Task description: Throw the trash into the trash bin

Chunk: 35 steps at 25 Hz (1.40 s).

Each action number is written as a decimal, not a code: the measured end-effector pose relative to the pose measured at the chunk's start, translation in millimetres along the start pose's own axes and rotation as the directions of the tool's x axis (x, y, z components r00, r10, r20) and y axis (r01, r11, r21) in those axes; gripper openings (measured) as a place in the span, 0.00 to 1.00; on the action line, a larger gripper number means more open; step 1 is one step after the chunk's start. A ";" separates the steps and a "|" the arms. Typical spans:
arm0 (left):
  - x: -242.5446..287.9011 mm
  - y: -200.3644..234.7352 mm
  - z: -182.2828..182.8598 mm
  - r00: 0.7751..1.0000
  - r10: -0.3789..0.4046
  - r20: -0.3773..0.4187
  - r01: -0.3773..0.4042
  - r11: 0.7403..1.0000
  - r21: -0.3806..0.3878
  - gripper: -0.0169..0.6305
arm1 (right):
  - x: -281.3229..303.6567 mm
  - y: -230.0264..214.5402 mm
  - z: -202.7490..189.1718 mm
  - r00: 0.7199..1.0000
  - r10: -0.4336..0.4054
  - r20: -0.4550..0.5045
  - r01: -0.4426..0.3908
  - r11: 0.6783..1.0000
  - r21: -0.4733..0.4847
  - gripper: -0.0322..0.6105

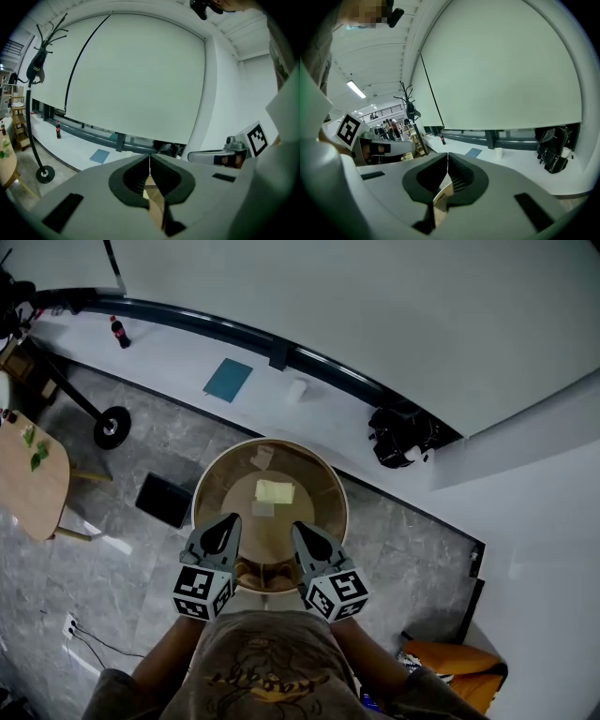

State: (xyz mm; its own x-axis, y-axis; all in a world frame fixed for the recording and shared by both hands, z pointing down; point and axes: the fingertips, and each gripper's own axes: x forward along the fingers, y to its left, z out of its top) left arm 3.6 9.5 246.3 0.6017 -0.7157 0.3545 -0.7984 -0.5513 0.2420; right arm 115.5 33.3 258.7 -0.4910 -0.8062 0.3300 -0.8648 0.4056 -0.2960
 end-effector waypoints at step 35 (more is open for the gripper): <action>184.6 67.0 -260.3 0.982 -0.003 -0.187 -0.008 0.998 -0.057 0.06 | 119.5 -132.1 -198.7 0.992 0.021 -0.126 -0.022 1.000 -0.008 0.08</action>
State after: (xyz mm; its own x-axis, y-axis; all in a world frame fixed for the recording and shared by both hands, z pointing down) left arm 55.4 -47.9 563.1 0.5894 -0.6211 0.5165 -0.8030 -0.5203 0.2907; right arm 150.2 -31.0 515.4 -0.5187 -0.7365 0.4341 -0.8543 0.4269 -0.2964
